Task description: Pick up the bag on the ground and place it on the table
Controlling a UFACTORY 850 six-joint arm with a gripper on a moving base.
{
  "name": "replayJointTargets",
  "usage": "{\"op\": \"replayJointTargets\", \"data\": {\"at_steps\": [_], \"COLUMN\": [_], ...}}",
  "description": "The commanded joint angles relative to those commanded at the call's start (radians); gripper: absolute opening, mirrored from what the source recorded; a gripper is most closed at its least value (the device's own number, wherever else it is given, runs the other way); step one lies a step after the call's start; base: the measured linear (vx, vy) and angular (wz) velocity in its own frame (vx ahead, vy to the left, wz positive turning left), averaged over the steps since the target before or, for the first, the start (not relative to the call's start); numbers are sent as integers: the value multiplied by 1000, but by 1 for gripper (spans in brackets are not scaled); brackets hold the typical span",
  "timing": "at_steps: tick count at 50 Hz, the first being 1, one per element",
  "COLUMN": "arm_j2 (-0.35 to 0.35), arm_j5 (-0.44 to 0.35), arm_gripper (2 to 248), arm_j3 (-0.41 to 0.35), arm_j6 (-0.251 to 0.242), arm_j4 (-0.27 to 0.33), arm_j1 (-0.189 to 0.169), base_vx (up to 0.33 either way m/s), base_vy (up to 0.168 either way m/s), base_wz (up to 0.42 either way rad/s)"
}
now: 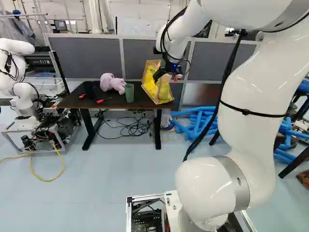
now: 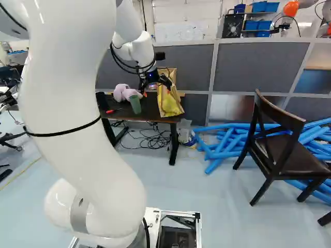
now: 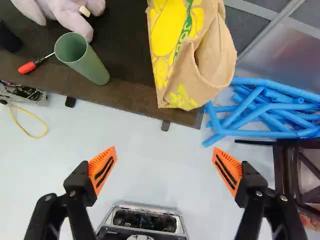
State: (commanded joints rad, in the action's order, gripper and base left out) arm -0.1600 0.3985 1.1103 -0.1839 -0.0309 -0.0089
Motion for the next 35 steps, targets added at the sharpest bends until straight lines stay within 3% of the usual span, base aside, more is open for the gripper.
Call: {"op": "replayJointTargets", "data": {"at_steps": [35], "arm_j2": [169], "arm_j5": [-489], "arm_gripper": [247], "arm_j3": [-393], "arm_j6": [71], "arm_j4": [12], "arm_j1": [3], "base_vx": [0], "base_vy": [0], "base_wz": [0]}}
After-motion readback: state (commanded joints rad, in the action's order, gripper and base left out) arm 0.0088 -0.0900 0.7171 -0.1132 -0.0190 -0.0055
